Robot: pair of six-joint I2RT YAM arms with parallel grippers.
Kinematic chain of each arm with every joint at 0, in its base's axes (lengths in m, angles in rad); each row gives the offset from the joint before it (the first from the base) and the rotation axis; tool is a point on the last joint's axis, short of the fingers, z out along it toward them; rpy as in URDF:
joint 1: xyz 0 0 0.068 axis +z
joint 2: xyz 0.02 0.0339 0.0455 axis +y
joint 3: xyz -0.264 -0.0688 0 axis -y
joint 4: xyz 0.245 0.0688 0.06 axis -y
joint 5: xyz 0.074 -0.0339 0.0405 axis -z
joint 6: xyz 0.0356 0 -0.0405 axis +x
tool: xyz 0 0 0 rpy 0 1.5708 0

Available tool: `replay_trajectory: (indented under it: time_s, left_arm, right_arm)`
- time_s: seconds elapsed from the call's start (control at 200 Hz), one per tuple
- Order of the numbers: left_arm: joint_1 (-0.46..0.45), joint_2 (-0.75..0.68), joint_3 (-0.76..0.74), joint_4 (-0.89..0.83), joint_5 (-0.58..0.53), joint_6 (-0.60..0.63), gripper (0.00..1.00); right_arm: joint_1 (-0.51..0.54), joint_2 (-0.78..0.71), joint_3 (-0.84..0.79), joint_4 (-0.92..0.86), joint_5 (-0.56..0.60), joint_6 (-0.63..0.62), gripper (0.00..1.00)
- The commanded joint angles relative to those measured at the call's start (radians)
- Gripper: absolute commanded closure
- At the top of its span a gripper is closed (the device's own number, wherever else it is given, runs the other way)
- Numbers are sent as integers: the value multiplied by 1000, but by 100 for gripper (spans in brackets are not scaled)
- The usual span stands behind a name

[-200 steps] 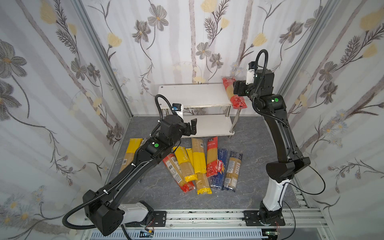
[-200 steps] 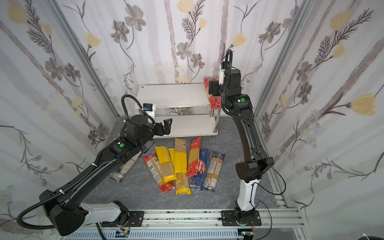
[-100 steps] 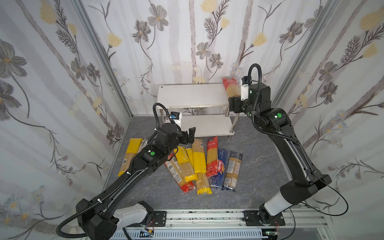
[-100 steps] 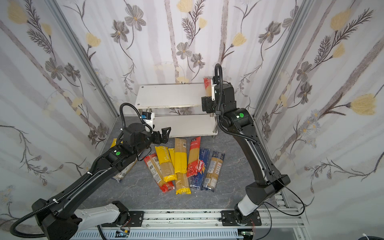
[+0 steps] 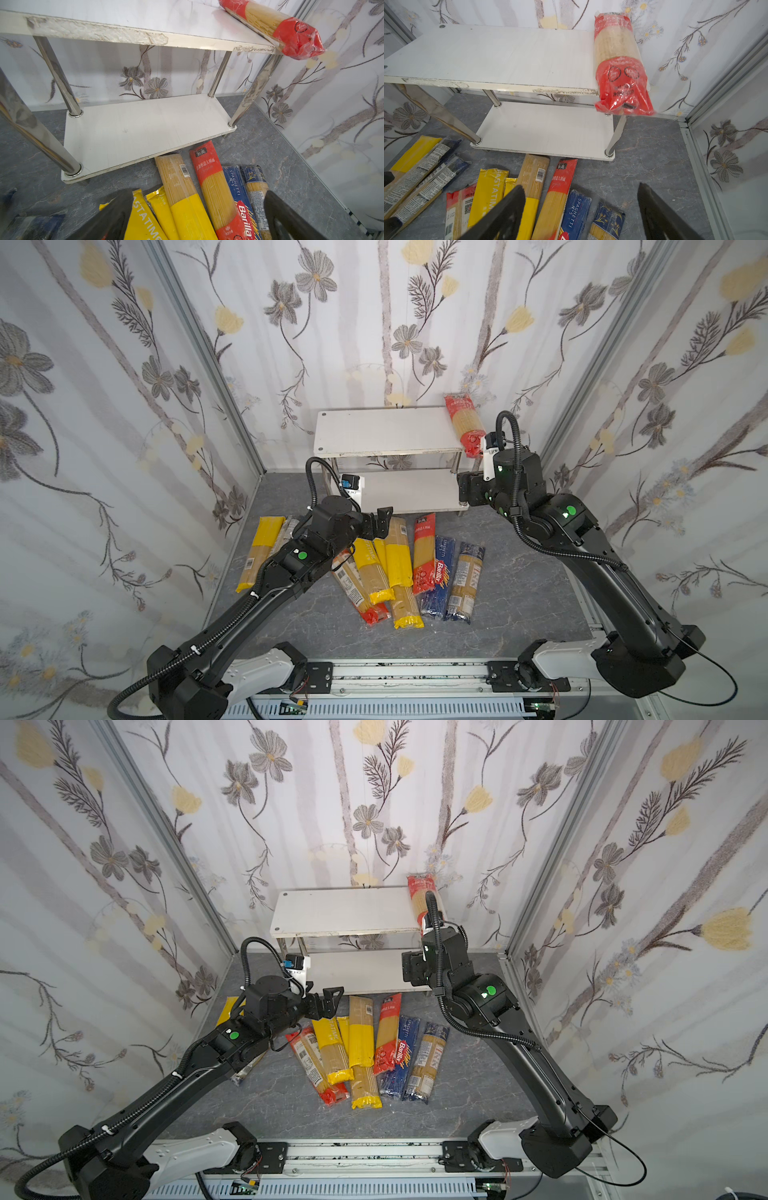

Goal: Place and organize the pasta boxes and bags onto the shelf
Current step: 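Move the right gripper back down to the second red-labelled spaghetti bag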

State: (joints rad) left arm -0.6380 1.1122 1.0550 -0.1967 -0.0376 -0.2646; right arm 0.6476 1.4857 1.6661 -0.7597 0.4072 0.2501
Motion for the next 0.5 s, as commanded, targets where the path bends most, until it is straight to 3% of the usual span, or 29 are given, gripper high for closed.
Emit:
replay_trajectory:
  time_s: [0.0,0.295,0.495]
  left_arm:
    - [1,-11,-24,20,20,-28,0]
    - [1,-12,-36,20,25,-7,0]
    - [2,3,-37,20,-58,-8,0]
  right_arm:
    - [38,-31,-89,-26,-5,113,15]
    - [165,-73,-386,52,-59,313,16]
    - [194,13,-494,157,-168,331,17]
